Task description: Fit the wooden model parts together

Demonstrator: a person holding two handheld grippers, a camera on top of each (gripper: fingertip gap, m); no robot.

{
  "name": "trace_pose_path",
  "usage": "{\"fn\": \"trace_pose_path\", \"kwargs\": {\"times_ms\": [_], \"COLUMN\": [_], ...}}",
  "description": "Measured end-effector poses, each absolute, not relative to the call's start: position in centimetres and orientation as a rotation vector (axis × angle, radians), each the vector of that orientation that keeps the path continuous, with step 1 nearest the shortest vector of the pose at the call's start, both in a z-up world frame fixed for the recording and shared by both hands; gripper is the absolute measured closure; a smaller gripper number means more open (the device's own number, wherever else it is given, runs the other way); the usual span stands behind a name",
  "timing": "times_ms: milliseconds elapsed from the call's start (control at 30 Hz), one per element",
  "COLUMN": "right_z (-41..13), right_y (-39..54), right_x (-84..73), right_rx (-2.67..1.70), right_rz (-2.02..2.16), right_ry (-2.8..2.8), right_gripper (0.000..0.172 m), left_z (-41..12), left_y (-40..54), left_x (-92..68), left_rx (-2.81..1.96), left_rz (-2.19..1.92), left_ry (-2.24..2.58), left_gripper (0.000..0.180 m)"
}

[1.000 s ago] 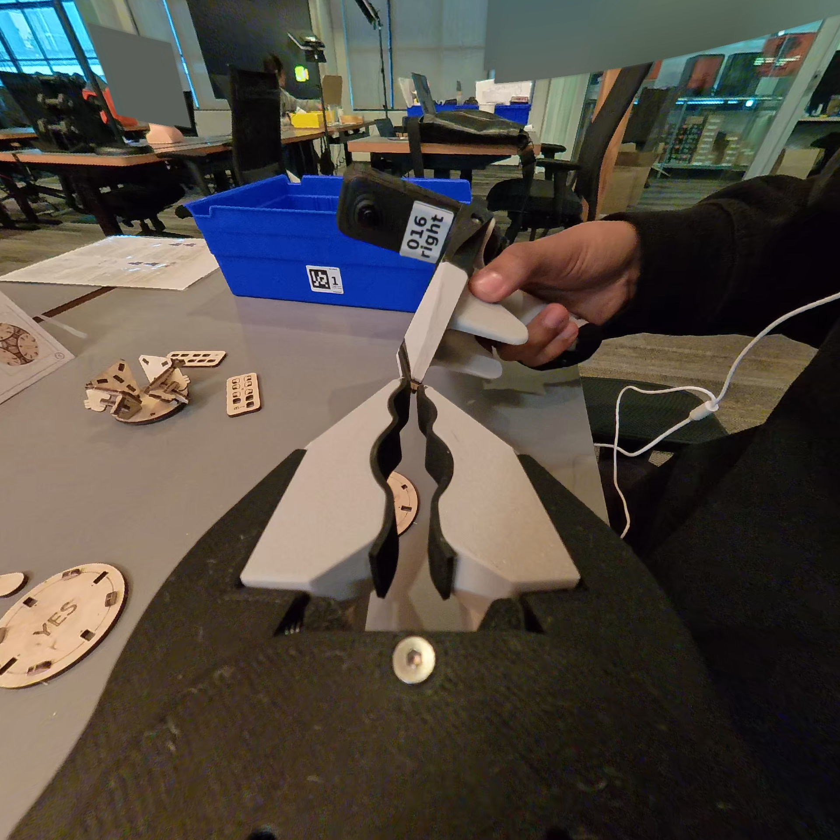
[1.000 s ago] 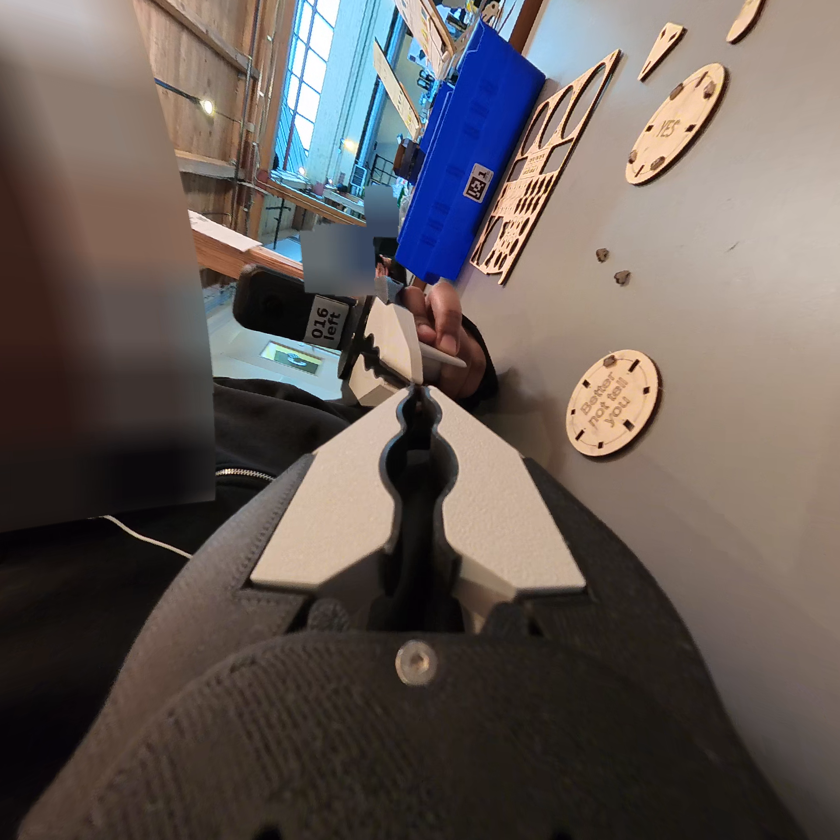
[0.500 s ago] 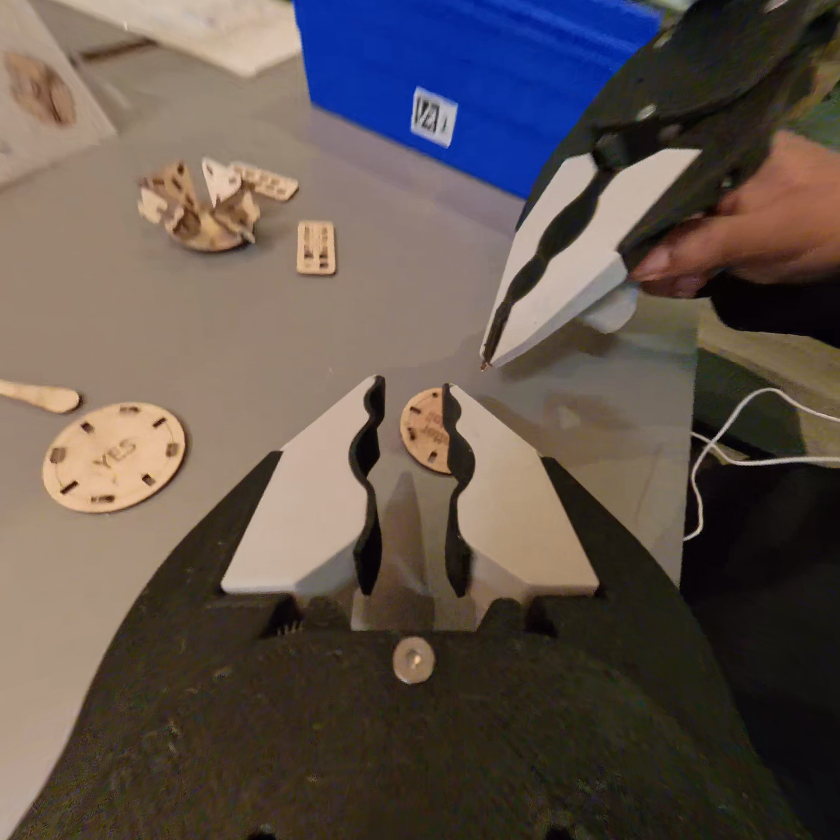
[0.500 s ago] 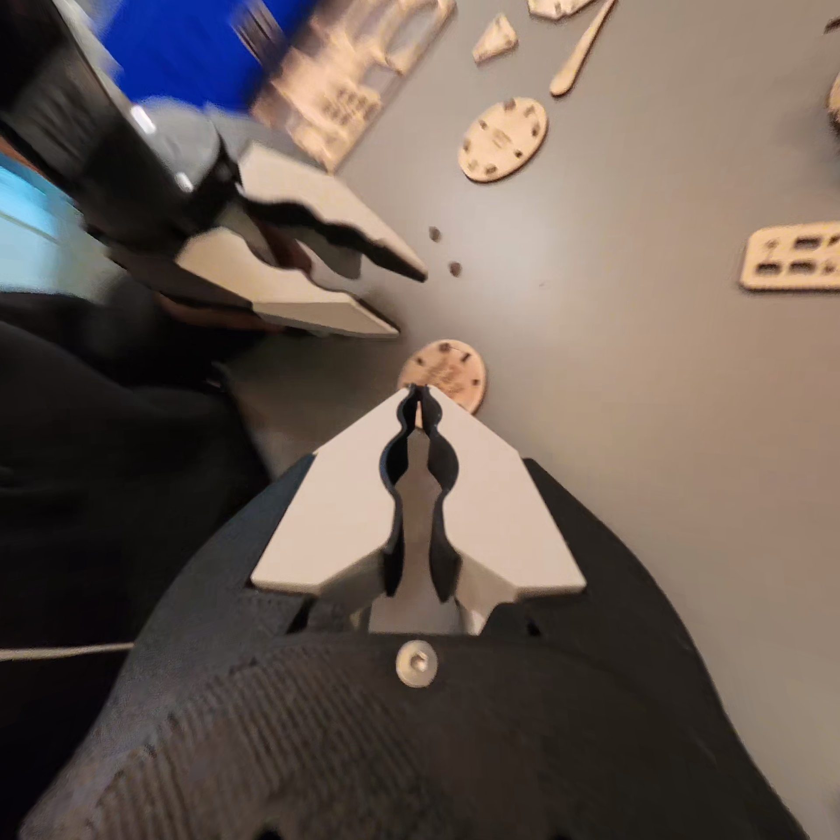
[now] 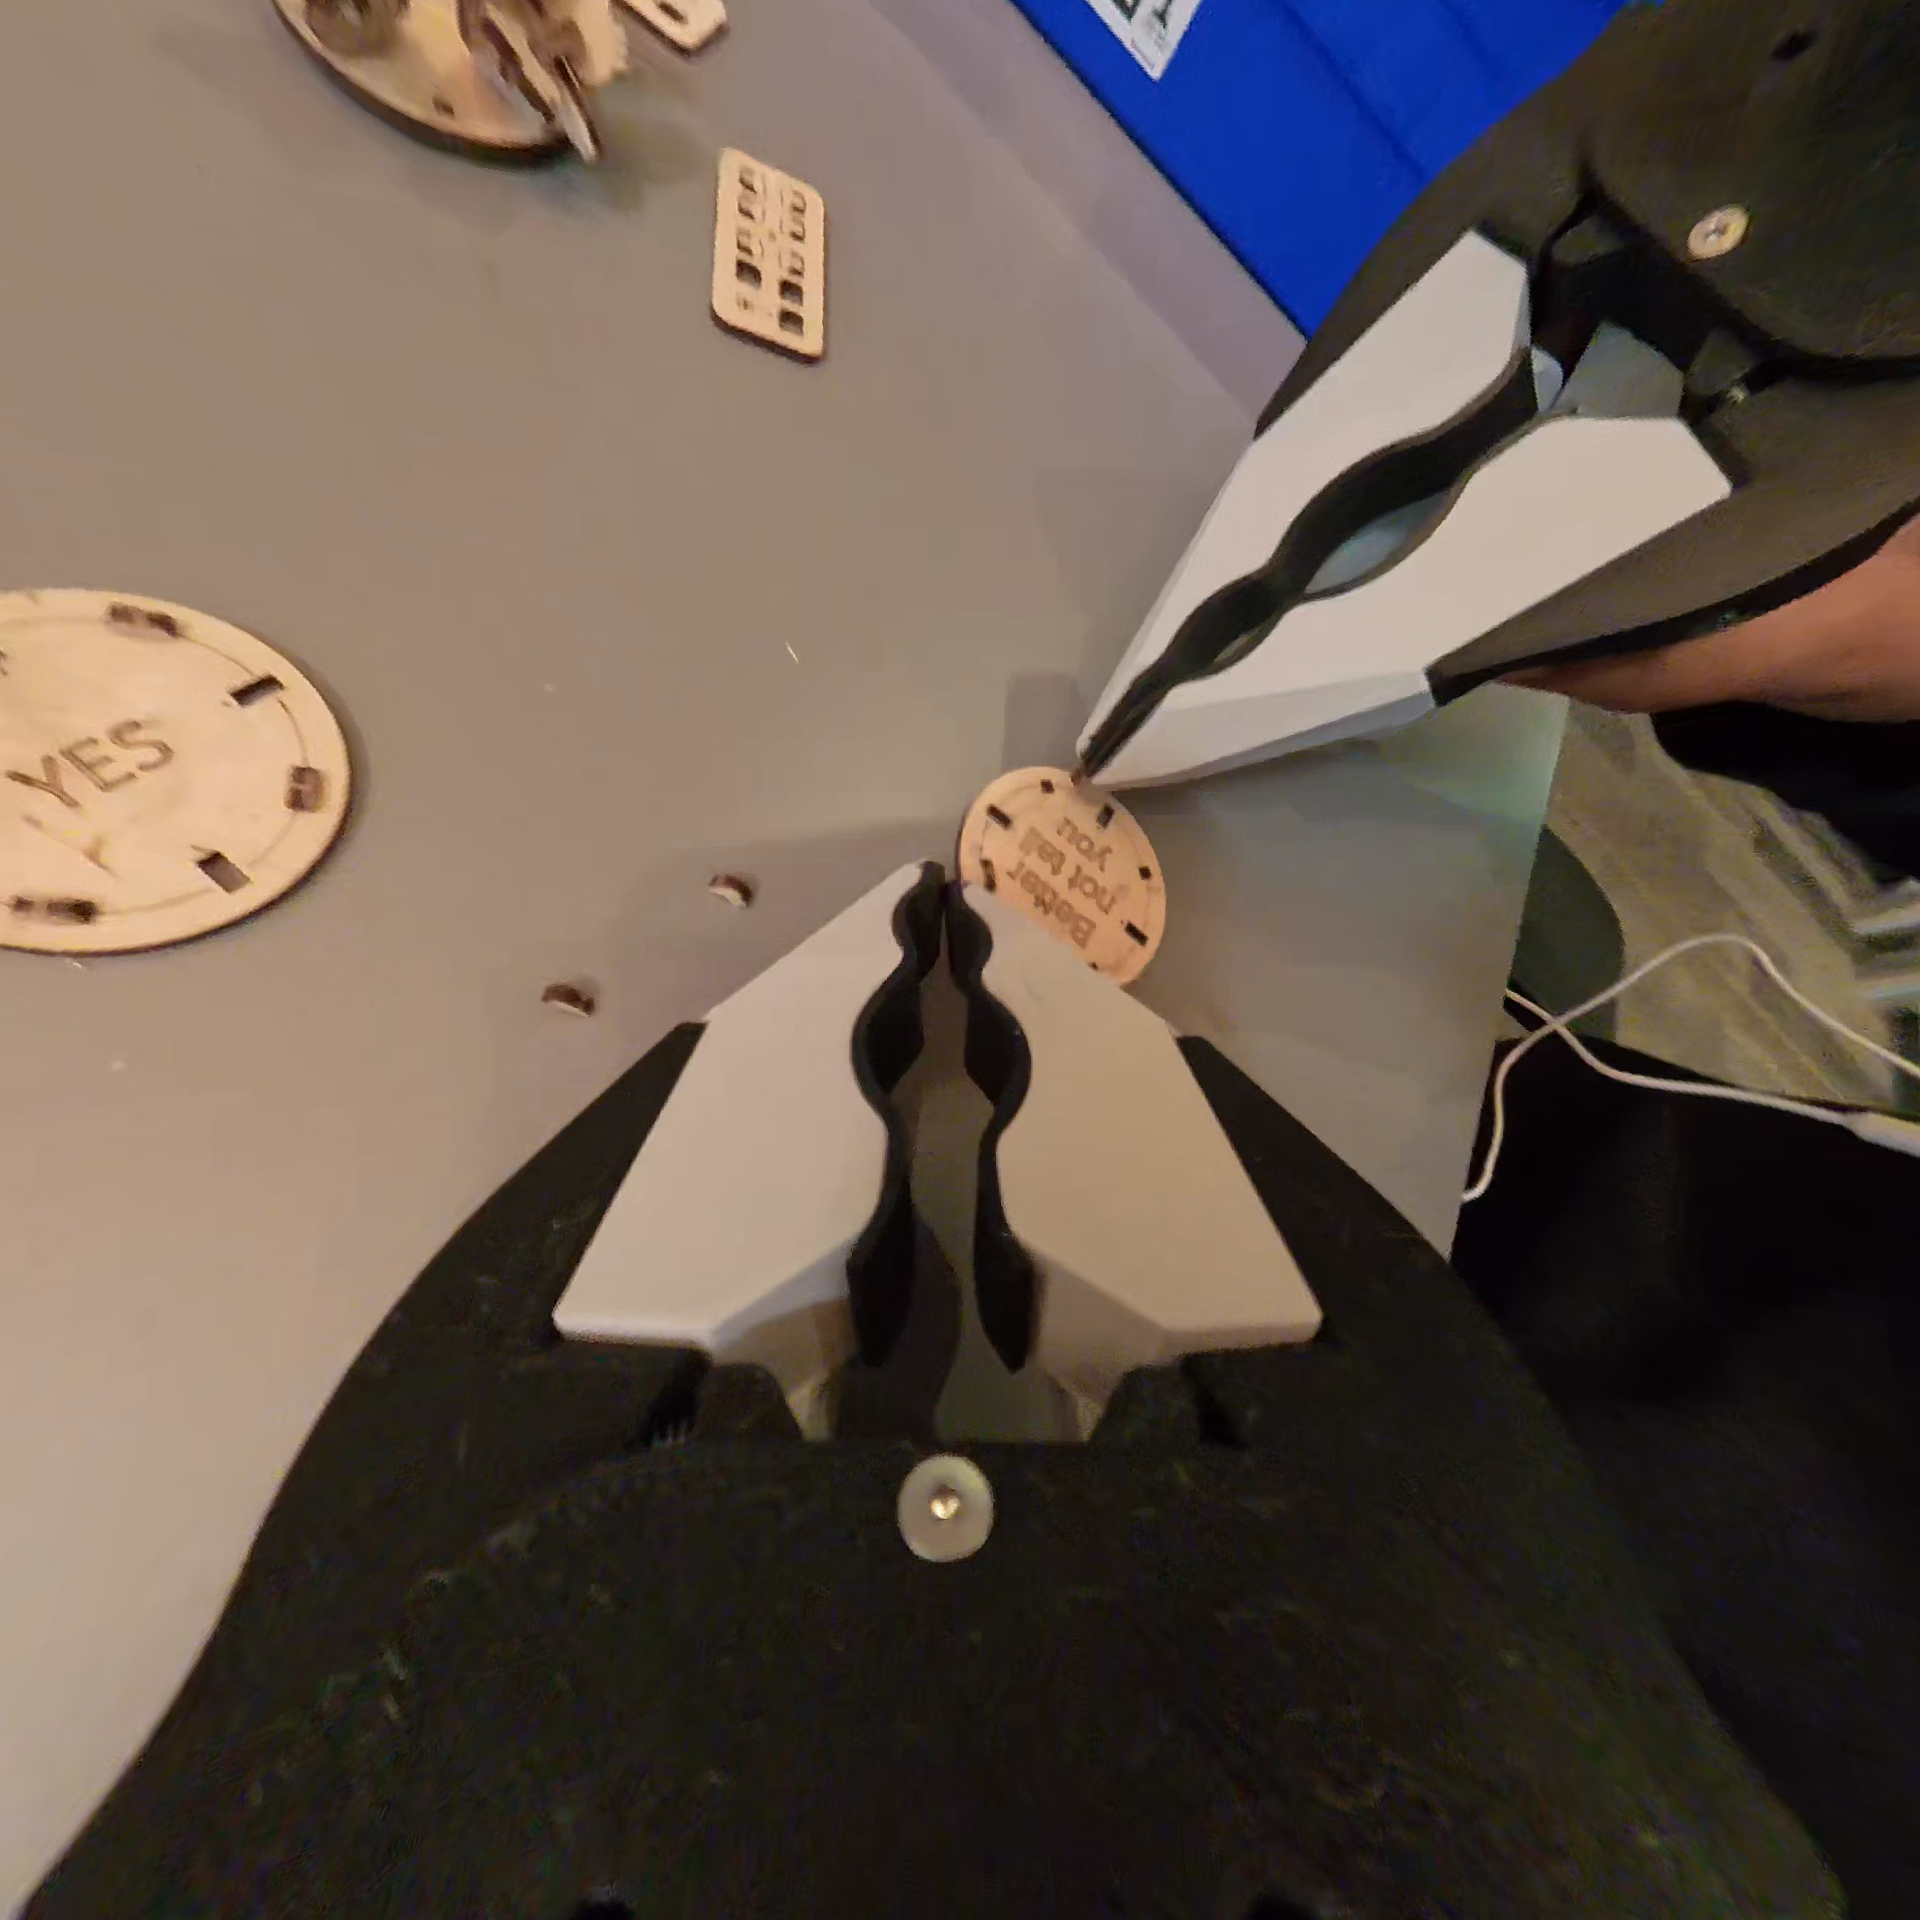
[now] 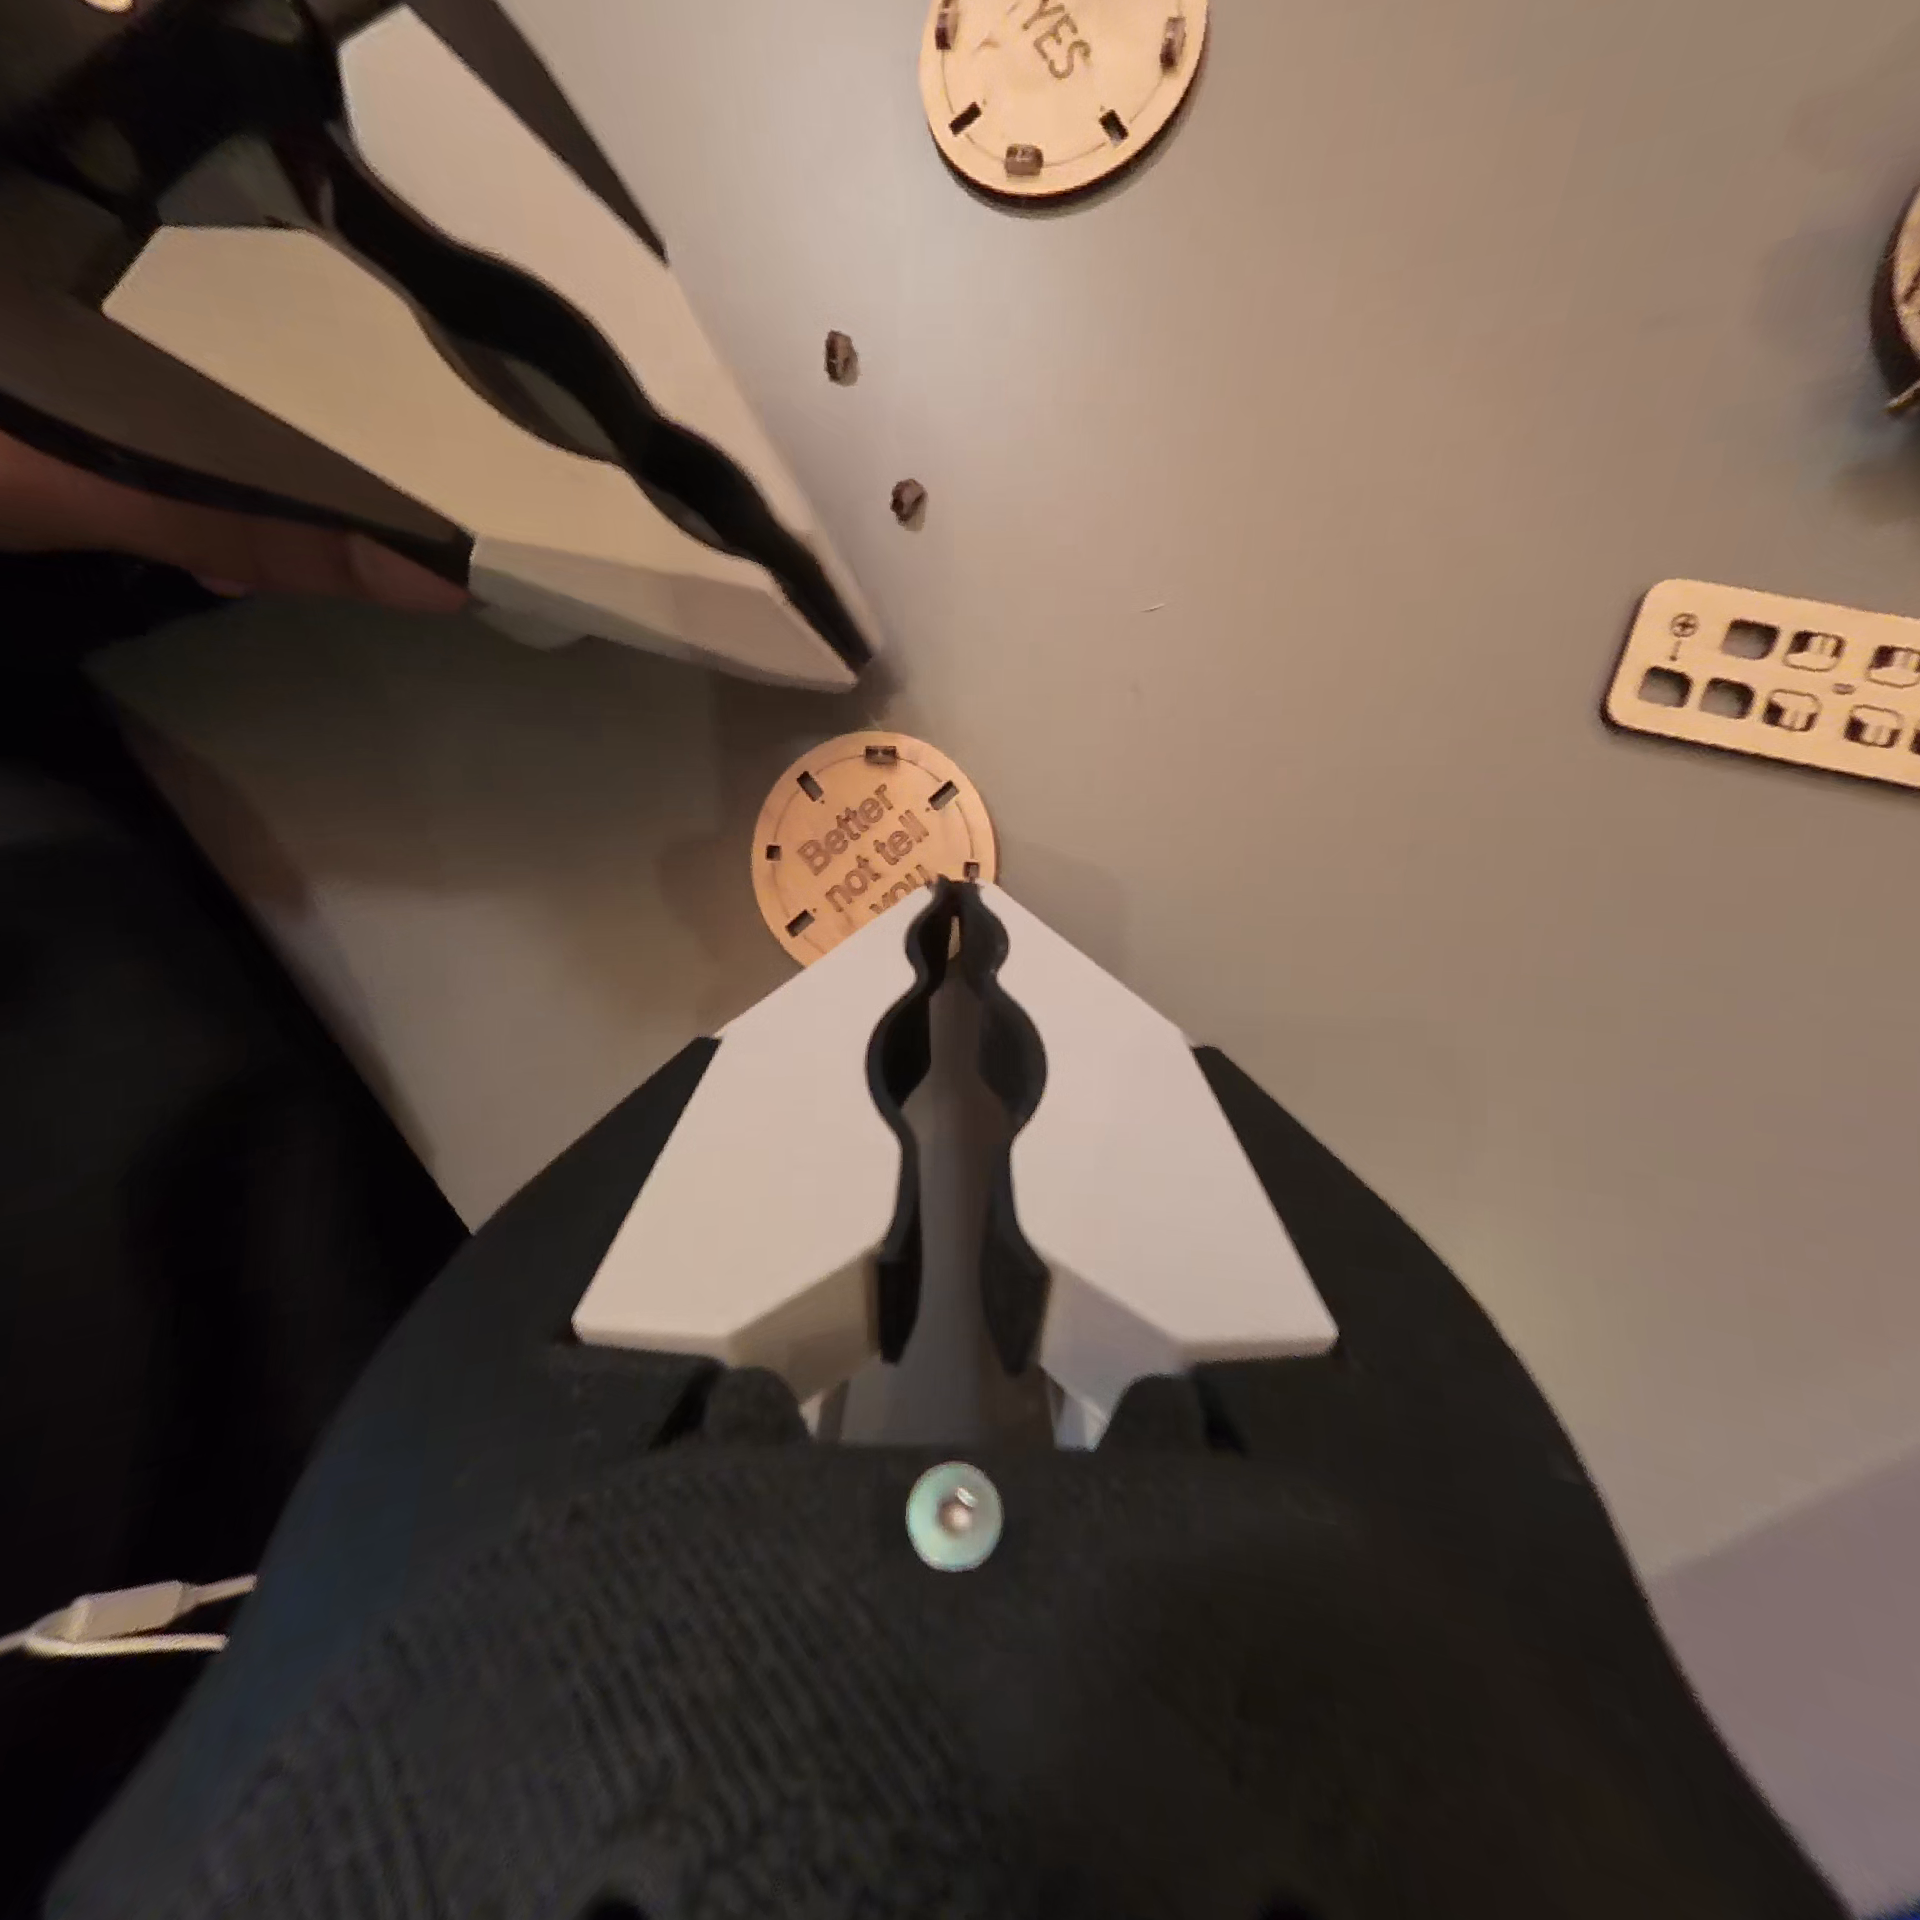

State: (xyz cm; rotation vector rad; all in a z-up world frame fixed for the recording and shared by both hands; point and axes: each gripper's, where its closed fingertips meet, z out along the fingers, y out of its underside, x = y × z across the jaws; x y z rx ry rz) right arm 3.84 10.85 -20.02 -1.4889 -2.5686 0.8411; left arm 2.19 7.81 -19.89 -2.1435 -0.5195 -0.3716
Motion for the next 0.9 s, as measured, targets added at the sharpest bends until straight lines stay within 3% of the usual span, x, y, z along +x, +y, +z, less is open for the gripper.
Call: {"fn": "trace_pose_path", "kwargs": {"times_ms": [433,900], "right_z": [-20.3,-20.2], "right_y": [11.2,10.7], "right_x": [3.6,3.3], "right_rx": [-1.444,-1.403], "right_rz": [0.761,0.726], "right_ry": [-2.618,-2.673], "right_gripper": [0.172,0.172], "left_z": [-19.0,-19.9], "left_y": [7.8,9.3], "left_x": [4.0,4.9], "left_rx": [-2.111,-2.272], "left_rz": [-0.441,0.296], "left_ry": [-0.42,-0.108], "left_gripper": [0.18,0.18]}}
